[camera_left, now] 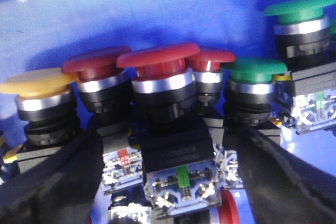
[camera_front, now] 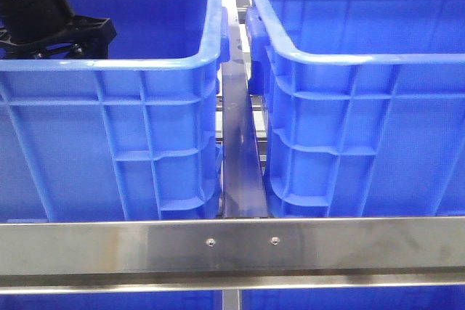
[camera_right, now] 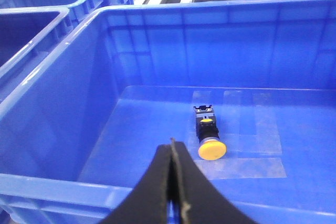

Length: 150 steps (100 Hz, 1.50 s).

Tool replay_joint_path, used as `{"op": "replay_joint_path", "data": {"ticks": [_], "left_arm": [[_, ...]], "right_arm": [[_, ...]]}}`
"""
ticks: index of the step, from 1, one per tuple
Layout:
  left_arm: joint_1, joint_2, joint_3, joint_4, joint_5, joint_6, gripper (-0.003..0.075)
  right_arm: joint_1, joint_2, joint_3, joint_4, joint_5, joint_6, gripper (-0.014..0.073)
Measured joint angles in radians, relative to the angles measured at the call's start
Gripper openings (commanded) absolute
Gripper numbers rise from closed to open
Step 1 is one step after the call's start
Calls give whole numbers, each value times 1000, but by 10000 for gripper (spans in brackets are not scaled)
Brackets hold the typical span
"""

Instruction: Pick red and yellow buttons and place in box

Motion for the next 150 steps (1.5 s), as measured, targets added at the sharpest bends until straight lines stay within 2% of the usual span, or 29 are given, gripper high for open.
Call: {"op": "replay_joint_path", "data": {"ticks": [10, 15, 34, 41, 48, 71, 94, 111, 125, 139, 150], "left_arm": [[0, 0, 0, 0, 5, 0, 466], [0, 0, 0, -1, 7, 0, 416], [0, 0, 0, -19, 22, 0, 148], [0, 0, 0, -20, 22, 0, 82], [0, 0, 0, -21, 22, -1, 49], [0, -5, 0, -26, 25, -1, 45], [0, -108, 0, -71, 33, 31, 45], [0, -216, 0, -178, 37, 119, 45], [0, -282, 0, -316, 66, 250, 45], [-3, -305, 0, -488, 132, 390, 45], [-42, -305, 0, -545, 151, 437, 45]], "right_arm": [[0, 0, 0, 0, 0, 0, -63], [0, 0, 0, 0, 0, 0, -63], [0, 0, 0, 0, 0, 0, -63], [0, 0, 0, 0, 0, 0, -63], [0, 0, 0, 0, 0, 0, -63], [0, 0, 0, 0, 0, 0, -63], [0, 0, 2, 0, 0, 0, -63], [0, 0, 2, 2, 0, 0, -63], [0, 0, 2, 19, 0, 0, -60], [0, 20, -30, 22, 11, 0, -57], [0, 84, -82, 24, 63, 0, -57]]}}
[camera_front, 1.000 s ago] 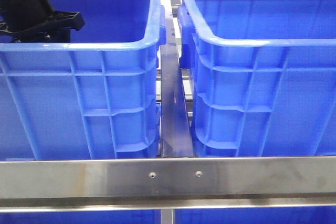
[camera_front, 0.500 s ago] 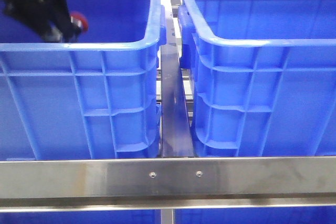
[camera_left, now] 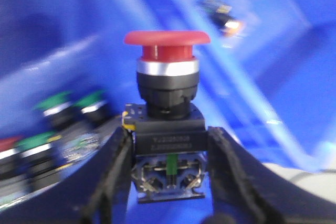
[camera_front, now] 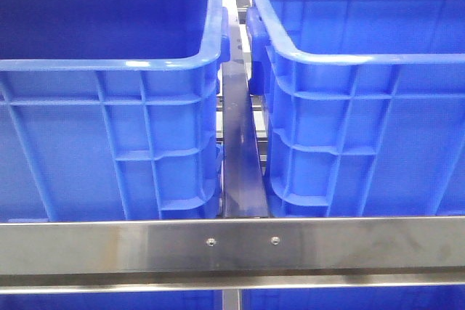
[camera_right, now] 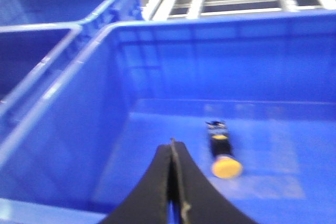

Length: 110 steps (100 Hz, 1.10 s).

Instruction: Pick red and yellow buttons and place in box

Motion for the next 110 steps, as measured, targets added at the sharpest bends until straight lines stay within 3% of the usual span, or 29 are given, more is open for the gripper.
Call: {"op": "replay_joint_path", "data": {"ticks": [11, 20, 27, 37, 47, 71, 110], "left_arm": [[-57, 0, 0, -12, 7, 15, 45], [-95, 0, 0, -16, 11, 17, 45], [-121, 0, 0, -18, 17, 20, 45], [-145, 0, 0, -18, 18, 22, 45], [-159, 0, 0, -18, 18, 22, 45], [-182, 0, 0, -20, 20, 24, 45], [-185, 0, 0, -24, 21, 24, 45]], "right_arm": [[0, 91, -59, 0, 84, 0, -46], [0, 171, -111, -2, 155, 34, 33], [0, 230, -156, -3, 218, 78, 166], [0, 315, -225, -6, 311, 156, 449], [0, 400, -293, -12, 404, 261, 584], [24, 625, -461, -19, 629, 519, 578], [216, 885, -675, -23, 641, 581, 578]]}}
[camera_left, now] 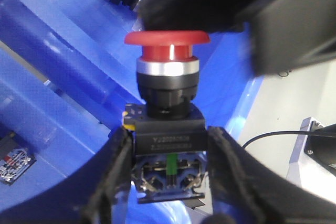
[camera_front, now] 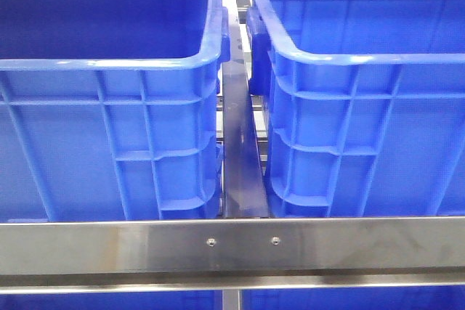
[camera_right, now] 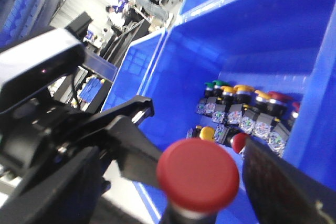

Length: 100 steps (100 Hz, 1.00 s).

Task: Pick red and yellow buttons and place in box
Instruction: 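Close the right gripper on the red cap and open the left gripper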

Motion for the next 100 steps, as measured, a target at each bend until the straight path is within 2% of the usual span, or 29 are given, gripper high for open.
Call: {"op": "replay_joint_path", "data": {"ticks": [16, 21, 27, 34, 41, 52, 60, 75, 89, 100], "left_arm": [[0, 0, 0, 0, 0, 0, 45], [0, 0, 0, 0, 1, 0, 46], [0, 0, 0, 0, 5, 0, 59], [0, 0, 0, 0, 9, 0, 122], [0, 0, 0, -2, 11, 0, 247], [0, 0, 0, -2, 11, 0, 459], [0, 0, 0, -2, 11, 0, 550], [0, 0, 0, -2, 18, 0, 566], [0, 0, 0, -5, 53, 0, 565], [0, 0, 0, -6, 60, 0, 565]], "right_arm": [[19, 41, -20, 0, -6, 1, 558], [19, 43, -20, 0, -9, 1, 500], [19, 43, -20, 0, -11, 1, 374], [19, 43, -22, 0, -11, 1, 257], [19, 43, -23, 0, -11, 2, 199], [19, 45, -23, 0, -11, 2, 196], [19, 45, -25, 0, -1, 4, 196], [-9, 45, -53, -13, 15, 4, 196], [-116, 45, -117, -17, 7, -15, 196], [-201, 45, -148, -30, -15, -91, 196]]}}
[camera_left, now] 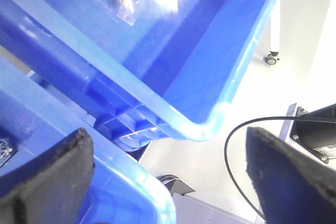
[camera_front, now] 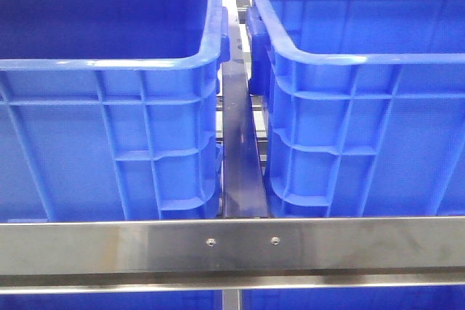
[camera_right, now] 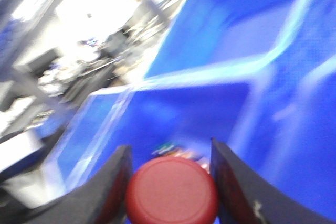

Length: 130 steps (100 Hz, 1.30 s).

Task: Pick red and yellow buttons and place in box
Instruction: 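Close the right gripper on the red cap and open the left gripper, then lower the red button into the bin beside the yellow one, release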

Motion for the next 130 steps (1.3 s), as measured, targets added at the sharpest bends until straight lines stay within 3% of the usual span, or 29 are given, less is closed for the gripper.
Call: {"op": "replay_joint_path", "data": {"ticks": [22, 53, 76, 110, 119, 130], "left_arm": [[0, 0, 0, 0, 0, 0, 565], [0, 0, 0, 0, 2, 0, 565], [0, 0, 0, 0, 2, 0, 565], [0, 0, 0, -10, 2, 0, 565], [0, 0, 0, -10, 2, 0, 565], [0, 0, 0, -12, 2, 0, 565]], "right_arm": [[-95, 0, -3, -104, -144, -250, 196], [-100, 43, -3, -142, -504, -544, 196], [-102, 182, -11, -136, -625, -572, 196], [-102, 381, -135, -127, -649, -579, 199], [-102, 397, -144, -123, -655, -579, 258], [-102, 400, -148, -116, -663, -579, 425]]}}
